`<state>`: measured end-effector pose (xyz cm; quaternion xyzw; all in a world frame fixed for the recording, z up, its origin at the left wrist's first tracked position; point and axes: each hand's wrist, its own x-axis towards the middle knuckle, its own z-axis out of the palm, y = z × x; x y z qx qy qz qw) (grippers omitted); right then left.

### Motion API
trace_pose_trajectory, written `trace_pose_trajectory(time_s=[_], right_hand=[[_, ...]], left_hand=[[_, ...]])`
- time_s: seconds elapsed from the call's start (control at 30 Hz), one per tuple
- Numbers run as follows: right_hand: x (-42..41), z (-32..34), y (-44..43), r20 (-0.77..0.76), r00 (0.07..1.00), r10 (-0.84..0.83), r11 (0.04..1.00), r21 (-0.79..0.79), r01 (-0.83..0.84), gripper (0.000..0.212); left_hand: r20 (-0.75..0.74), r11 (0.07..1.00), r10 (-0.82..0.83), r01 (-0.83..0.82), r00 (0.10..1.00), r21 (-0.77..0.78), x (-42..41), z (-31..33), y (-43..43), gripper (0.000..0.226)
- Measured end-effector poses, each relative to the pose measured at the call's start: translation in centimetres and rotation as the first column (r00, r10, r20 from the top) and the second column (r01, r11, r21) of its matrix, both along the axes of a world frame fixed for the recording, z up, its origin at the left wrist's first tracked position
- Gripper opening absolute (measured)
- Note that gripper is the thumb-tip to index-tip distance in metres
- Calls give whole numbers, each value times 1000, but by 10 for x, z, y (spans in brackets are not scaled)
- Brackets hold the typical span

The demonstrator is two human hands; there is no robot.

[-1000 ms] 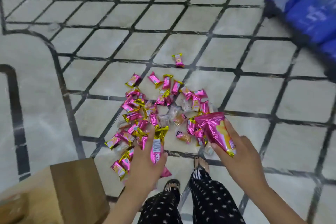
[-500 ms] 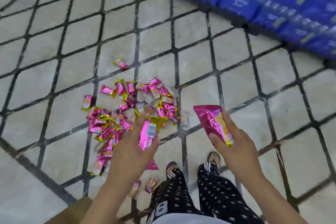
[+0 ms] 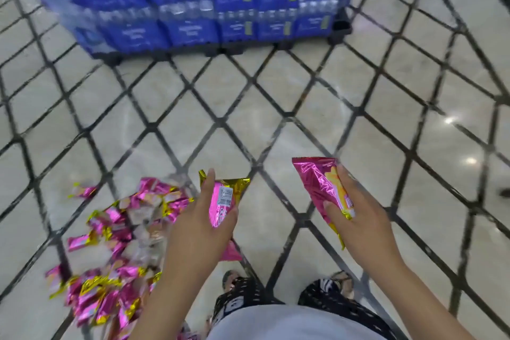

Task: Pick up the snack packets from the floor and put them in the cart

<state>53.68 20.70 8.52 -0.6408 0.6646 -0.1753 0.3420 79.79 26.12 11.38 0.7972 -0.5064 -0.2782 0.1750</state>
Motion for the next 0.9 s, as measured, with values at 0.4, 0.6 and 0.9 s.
trace_pose_trajectory(time_s=[0.4, 0.6, 0.9], right_hand=[[-307, -3, 11, -57, 928, -369, 924, 90, 372, 65], [-384, -15, 32, 49, 771, -635, 771, 108, 628, 64], [-449, -32, 45, 3, 518, -856, 508, 193, 839, 63]], left_hand=[[-88, 909, -413, 416, 907, 16, -328, -4, -117, 76], [-101, 774, -624, 631, 775, 56, -425, 1, -142, 74], [-100, 507, -844, 845, 527, 172, -533, -30, -211, 76]])
